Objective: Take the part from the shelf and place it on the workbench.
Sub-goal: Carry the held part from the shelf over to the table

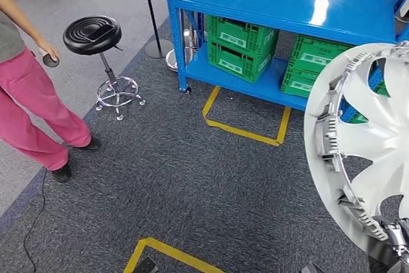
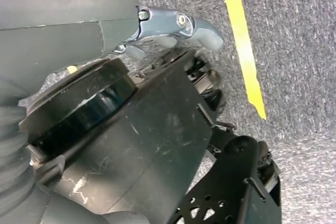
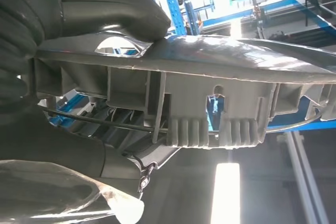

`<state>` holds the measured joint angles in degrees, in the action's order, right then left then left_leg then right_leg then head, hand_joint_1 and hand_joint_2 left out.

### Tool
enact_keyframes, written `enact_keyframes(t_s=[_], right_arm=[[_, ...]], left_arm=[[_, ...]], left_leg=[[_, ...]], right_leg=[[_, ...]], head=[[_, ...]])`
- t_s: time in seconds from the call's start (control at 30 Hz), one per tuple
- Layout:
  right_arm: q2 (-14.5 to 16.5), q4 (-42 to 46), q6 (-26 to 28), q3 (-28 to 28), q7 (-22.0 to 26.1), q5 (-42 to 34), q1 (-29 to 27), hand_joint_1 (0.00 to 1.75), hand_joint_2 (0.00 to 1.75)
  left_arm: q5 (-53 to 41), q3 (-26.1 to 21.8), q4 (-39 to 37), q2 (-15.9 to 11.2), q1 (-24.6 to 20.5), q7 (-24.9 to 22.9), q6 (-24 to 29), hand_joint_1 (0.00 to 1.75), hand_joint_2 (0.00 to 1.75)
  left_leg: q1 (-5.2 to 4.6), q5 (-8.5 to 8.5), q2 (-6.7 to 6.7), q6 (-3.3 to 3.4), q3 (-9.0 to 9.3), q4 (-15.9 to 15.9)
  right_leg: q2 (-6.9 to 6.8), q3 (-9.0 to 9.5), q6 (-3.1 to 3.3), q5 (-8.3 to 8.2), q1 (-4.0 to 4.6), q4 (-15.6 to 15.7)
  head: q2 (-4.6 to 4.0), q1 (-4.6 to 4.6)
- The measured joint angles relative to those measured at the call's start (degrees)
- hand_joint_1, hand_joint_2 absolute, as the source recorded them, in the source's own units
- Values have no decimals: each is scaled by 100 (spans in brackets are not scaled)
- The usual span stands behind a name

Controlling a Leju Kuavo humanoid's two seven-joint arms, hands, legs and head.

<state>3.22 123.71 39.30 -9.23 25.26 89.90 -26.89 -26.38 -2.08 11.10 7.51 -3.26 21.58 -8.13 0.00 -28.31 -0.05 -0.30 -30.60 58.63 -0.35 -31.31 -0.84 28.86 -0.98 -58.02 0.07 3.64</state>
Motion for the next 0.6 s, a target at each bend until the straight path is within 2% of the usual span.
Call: enact_keyframes(t_s=[0.1,0.33,0.53,0.6], right_arm=[[0,0,0,3,14,1,0,175,175],[-1,0,0,41,-235,2,-1,175,175],[-11,0,0,154,-484,0,-5,175,175],[-34,1,1,188,-544,-2,-11,175,175]], left_arm=[[0,-16,0,8,14,-11,4,0,175],[-4,-43,0,9,12,-11,8,0,175],[-7,-71,0,8,12,-11,41,0,175],[-8,-72,0,10,9,-11,52,0,175]], left_leg=[[-15,-9,-1,-2,-6,-95],[-54,10,-1,80,-38,-78],[-92,24,1,192,-71,-50],[-74,86,33,264,-51,-130]], right_leg=[[1,-48,8,-14,7,-9],[2,-35,-120,-95,-28,82],[4,-39,-242,-147,-67,118],[14,-96,-273,-95,-75,59]], head=[[0,-14],[0,-13],[0,-10],[0,-14]])
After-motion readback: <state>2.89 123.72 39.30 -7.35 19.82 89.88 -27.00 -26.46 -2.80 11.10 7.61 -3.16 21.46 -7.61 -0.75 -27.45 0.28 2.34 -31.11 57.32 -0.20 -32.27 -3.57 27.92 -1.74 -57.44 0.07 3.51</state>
